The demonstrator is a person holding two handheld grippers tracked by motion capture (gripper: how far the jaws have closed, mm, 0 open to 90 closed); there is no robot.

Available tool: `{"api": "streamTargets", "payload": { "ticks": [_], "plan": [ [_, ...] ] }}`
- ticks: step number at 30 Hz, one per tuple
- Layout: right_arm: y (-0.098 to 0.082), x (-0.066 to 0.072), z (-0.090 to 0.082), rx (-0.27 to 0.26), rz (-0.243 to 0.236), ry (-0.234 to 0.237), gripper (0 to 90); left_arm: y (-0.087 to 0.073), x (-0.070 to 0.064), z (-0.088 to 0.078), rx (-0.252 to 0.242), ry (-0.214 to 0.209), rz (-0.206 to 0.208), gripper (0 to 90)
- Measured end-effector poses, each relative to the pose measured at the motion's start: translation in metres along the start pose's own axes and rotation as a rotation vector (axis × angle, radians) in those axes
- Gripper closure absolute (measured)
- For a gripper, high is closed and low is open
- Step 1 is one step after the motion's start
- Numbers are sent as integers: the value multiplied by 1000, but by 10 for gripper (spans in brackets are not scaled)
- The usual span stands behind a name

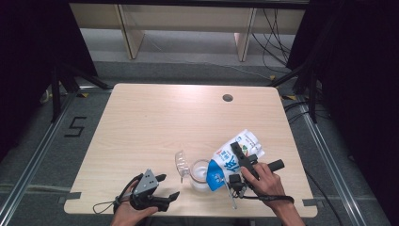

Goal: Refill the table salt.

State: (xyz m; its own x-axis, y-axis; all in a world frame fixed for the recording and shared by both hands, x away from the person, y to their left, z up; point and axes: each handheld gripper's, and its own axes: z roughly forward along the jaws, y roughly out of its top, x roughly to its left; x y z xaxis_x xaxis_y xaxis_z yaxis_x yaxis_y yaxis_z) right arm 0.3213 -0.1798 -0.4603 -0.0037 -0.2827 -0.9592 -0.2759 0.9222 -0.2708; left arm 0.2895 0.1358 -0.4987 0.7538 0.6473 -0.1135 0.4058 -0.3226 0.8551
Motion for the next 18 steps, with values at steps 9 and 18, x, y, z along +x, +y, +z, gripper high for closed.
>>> {"api": "streamTargets", "payload": {
  "ticks": [9, 18],
  "plan": [
    [0, 1, 1, 3, 4, 7, 754, 0, 0, 0, 1, 0, 0, 218],
    [-1, -1, 1, 0, -7, 1, 757, 0, 0, 0, -4, 1, -3, 218]
  ]
}}
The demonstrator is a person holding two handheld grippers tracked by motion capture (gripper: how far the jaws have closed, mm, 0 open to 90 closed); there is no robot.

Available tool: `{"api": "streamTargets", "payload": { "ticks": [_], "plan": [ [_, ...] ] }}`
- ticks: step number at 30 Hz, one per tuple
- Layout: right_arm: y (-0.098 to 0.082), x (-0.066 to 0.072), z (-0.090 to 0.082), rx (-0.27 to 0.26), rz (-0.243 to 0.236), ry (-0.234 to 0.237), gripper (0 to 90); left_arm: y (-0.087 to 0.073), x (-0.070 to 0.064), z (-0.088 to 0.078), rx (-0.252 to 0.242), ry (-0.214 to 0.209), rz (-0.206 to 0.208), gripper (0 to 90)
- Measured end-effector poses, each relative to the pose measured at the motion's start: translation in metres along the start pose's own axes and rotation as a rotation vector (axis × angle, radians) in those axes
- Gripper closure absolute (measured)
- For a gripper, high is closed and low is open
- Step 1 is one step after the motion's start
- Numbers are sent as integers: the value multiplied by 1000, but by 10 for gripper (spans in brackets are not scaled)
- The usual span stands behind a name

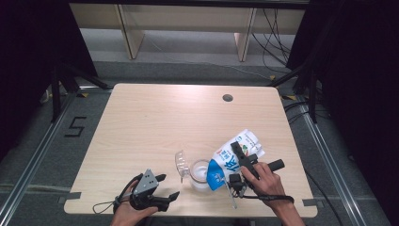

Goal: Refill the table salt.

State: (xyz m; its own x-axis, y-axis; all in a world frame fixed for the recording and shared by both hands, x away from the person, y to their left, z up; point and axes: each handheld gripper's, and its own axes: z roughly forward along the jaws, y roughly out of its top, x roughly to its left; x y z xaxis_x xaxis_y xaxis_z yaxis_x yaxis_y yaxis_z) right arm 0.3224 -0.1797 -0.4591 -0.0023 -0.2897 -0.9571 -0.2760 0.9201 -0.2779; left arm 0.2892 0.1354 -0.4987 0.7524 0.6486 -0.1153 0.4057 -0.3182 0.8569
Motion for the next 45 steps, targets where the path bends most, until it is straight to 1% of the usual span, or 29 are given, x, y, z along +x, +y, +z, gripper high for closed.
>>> {"api": "streamTargets", "payload": {
  "ticks": [1, 2, 3, 4, 6, 7, 9, 10, 14, 15, 16, 17, 19, 20, 22, 25, 27, 28, 30, 32, 37, 38, 39, 40, 43, 44, 45],
  "plan": [
    [0, 0, 0, -1, -2, 0, 757, 0, 0, 0, 1, 0, 0, 218],
    [0, 1, 0, 4, 14, 3, 757, 0, 0, 0, 1, 1, 0, 218],
    [0, 1, 0, 4, 13, 3, 757, 0, 0, 0, 4, -1, 4, 218],
    [0, 1, 0, 3, 15, 3, 758, 0, 0, 0, 0, -1, 1, 218],
    [0, 1, 0, 4, 13, 3, 758, 0, 1, 0, 4, 0, 2, 218],
    [0, -1, 0, 0, -4, -1, 758, 0, 1, 0, 4, 0, 2, 218],
    [0, -1, 1, 0, -5, 0, 758, 0, 0, 0, 0, 0, 1, 218],
    [0, 0, 0, 3, 8, 3, 758, 0, 0, 0, 3, 0, 5, 218],
    [0, 0, 0, 4, 17, 1, 759, 0, 0, 0, 0, 1, -1, 219],
    [0, 1, 0, 7, 26, 2, 760, 0, 0, 0, 3, 0, 2, 219],
    [0, 0, 0, 3, 14, -4, 760, 0, 0, 0, 4, 1, 3, 218],
    [0, 0, 0, 2, 13, 2, 760, 0, 0, 0, 0, 1, -1, 219],
    [0, 1, 0, 5, 17, 4, 760, 0, 0, 0, 3, 1, 5, 219],
    [0, 0, 0, 7, 9, 4, 761, 0, 0, 0, 4, 1, 7, 218],
    [1, 1, 0, 7, 26, 5, 761, 0, 0, 0, 0, 1, 1, 219],
    [0, 1, 0, 5, 23, 3, 761, 0, 1, 0, 5, 0, 5, 219],
    [1, 1, 0, 7, 24, 5, 763, 0, 0, 0, 0, 0, 0, 219],
    [0, 2, 0, 13, 35, 3, 763, 0, 0, 0, 0, 1, 0, 219],
    [0, 2, 0, 14, 35, 3, 764, 0, 0, 0, 0, 1, 1, 219],
    [0, 0, 0, 9, 9, 5, 764, 0, 0, 0, 0, 1, 1, 219],
    [0, -1, 0, 6, 13, 4, 766, 0, 1, 0, 4, 1, 4, 219],
    [0, -1, 0, 10, 7, 5, 766, 0, 1, 0, 4, 1, 3, 219],
    [0, -1, 1, 3, -3, 5, 766, 0, 1, 0, 4, 0, 4, 219],
    [0, 0, 0, 6, 15, 5, 766, 0, 1, 0, 3, 1, 4, 219],
    [0, 0, 0, 14, 18, 6, 766, 0, 1, 0, 3, 2, 4, 219],
    [0, 0, 0, 7, 9, 5, 766, 0, 1, 0, 2, 2, 3, 219],
    [0, 0, 0, 11, 21, 5, 766, 0, 1, 0, 3, 2, 3, 219]
  ]
}}
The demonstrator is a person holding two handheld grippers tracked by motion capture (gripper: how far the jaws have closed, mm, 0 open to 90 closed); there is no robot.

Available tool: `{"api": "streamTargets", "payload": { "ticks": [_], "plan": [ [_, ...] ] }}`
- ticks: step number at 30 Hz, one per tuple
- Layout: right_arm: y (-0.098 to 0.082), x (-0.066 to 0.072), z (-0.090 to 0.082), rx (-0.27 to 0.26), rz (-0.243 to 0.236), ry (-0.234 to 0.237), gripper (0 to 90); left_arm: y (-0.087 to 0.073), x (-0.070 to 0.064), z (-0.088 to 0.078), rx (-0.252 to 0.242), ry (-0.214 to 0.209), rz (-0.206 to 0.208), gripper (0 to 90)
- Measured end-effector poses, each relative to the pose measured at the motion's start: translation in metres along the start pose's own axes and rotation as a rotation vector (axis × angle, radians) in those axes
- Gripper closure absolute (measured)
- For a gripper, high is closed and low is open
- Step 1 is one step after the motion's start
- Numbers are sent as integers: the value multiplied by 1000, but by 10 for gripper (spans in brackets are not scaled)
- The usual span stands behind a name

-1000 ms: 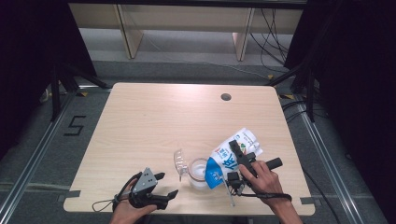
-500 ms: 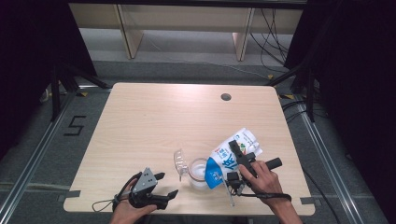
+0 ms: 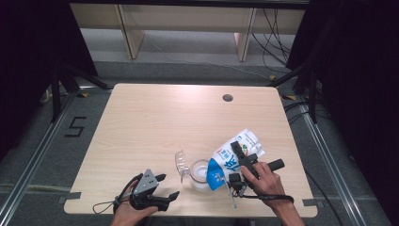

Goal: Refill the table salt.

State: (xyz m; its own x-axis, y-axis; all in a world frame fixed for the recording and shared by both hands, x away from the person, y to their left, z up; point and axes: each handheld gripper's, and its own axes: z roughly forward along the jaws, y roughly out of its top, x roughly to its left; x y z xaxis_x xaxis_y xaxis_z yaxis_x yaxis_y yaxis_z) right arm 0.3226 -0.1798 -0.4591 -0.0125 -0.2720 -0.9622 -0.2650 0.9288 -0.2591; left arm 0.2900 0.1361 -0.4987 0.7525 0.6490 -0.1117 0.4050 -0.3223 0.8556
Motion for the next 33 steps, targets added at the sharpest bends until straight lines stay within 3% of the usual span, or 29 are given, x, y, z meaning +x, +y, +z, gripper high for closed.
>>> {"api": "streamTargets", "payload": {
  "ticks": [1, 4, 7, 8, 10, 14, 15, 18, 33],
  "plan": [
    [0, 0, 0, 0, 3, -1, 766, 0, 1, 0, 13, 7, 12, 219],
    [1, 2, -1, 5, 22, 1, 766, 0, 0, 1, -2, 0, -1, 219],
    [1, 0, 1, -7, -7, 4, 767, 0, 2, -1, 23, 12, 25, 219],
    [1, -1, 1, -9, -17, 1, 767, 0, 0, 0, -1, -1, -5, 219],
    [2, 0, 1, -3, 13, 2, 767, 0, 1, 0, 3, 0, -1, 219],
    [4, -3, 2, -16, -18, -4, 768, 0, 0, 0, -2, -1, -7, 219],
    [4, -1, 2, -7, 8, 3, 768, 0, 0, 0, -3, -1, -7, 219],
    [4, 0, 2, -3, 15, 5, 768, 0, 1, 0, 2, 2, 3, 219],
    [3, -3, 3, -10, -12, 0, 769, 0, 2, 0, 5, 2, 10, 219]
  ]
}}
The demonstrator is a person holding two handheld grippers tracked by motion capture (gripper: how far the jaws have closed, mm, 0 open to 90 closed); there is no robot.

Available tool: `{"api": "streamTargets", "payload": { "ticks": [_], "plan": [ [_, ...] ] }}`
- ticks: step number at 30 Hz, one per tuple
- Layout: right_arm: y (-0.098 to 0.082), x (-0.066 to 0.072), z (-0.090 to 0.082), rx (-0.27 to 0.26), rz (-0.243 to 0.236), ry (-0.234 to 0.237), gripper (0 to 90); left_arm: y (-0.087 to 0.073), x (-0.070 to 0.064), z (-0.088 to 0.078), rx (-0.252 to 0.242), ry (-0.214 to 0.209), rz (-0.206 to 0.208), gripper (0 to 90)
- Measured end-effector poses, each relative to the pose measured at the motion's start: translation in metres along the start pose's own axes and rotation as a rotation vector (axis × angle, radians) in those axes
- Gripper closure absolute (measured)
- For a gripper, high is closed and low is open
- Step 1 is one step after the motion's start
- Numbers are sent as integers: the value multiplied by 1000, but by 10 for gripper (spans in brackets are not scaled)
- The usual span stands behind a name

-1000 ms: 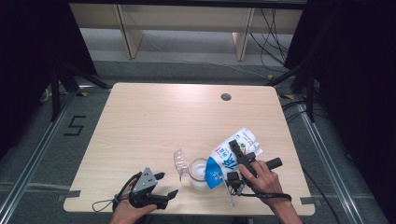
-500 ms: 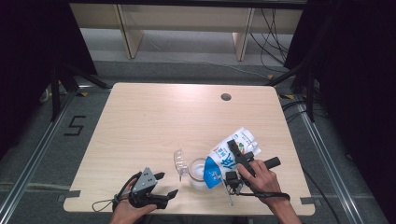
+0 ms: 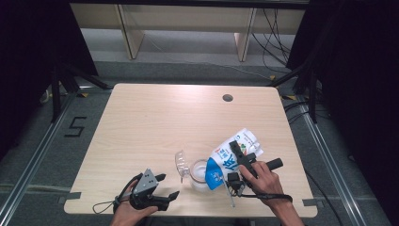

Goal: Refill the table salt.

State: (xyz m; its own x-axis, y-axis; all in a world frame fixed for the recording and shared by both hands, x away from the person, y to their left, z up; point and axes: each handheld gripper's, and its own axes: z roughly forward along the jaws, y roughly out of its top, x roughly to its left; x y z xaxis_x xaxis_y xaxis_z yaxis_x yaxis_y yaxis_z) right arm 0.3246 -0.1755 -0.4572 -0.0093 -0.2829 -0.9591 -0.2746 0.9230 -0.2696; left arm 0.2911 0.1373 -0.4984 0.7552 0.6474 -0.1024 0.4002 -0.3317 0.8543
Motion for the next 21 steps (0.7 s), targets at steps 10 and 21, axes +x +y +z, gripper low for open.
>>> {"api": "streamTargets", "payload": {
  "ticks": [10, 21],
  "plan": [
    [3, -1, 0, -2, 4, 6, 769, 0, 0, 0, -8, 1, -5, 219],
    [4, 1, -2, 5, 28, 5, 770, 0, 0, 0, -8, -2, -2, 219]
  ]
}}
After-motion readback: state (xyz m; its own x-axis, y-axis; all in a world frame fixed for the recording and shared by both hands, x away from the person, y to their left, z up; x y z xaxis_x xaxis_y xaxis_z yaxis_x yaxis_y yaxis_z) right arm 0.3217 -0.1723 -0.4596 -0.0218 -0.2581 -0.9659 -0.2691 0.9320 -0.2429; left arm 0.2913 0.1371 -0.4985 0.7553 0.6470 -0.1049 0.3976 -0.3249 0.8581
